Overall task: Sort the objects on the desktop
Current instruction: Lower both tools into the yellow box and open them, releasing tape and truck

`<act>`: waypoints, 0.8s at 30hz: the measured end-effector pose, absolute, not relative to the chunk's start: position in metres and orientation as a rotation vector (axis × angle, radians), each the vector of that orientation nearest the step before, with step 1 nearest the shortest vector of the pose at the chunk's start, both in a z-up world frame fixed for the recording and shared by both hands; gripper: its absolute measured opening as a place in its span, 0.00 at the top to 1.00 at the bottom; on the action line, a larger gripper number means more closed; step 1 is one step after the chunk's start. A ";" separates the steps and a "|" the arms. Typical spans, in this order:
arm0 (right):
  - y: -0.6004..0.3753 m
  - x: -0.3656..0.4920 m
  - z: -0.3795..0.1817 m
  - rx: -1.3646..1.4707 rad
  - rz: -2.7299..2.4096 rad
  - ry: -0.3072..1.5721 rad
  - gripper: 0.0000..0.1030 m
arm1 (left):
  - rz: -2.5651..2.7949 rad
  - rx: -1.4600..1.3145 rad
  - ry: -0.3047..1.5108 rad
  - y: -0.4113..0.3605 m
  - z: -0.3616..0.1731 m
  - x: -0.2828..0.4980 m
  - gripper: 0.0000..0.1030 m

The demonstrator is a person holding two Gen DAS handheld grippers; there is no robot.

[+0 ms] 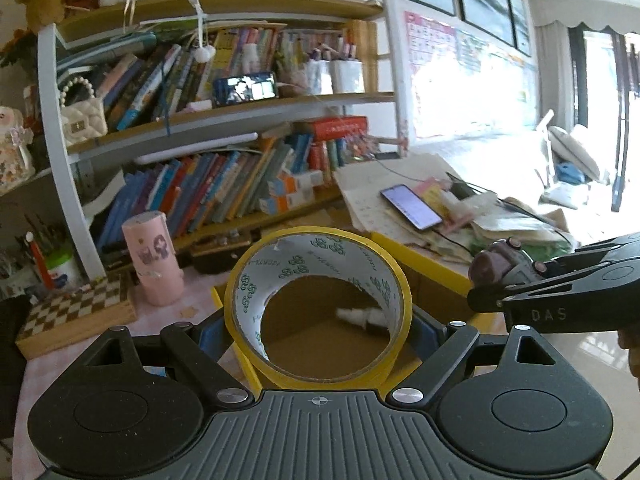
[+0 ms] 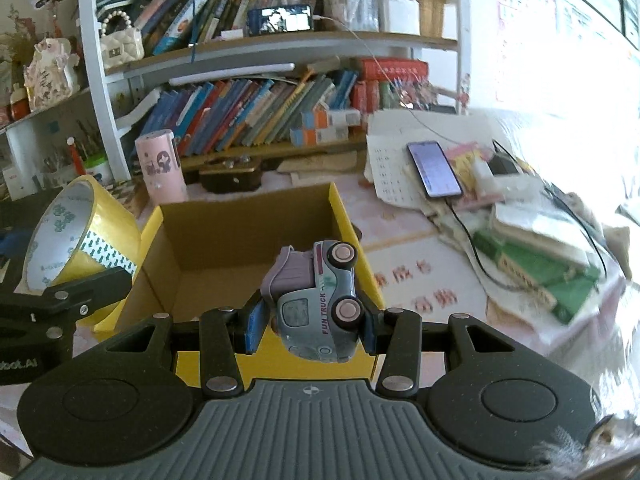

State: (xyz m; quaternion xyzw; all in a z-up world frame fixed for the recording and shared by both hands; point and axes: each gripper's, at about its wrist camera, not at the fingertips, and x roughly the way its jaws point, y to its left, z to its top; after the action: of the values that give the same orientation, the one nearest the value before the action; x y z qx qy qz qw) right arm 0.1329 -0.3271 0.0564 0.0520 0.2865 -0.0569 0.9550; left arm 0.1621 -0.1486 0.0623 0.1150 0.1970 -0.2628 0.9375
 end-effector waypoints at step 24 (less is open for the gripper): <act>-0.329 0.277 0.004 -0.352 0.241 0.739 0.59 | -0.467 0.417 0.584 -0.222 0.002 0.240 0.13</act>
State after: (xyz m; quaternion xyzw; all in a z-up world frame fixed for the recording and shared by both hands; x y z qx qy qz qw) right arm 0.2775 -0.3294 0.0043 -0.1707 0.3583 0.1169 0.9104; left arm 0.2403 -0.2225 0.0022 0.2021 0.2834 -0.2262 0.9098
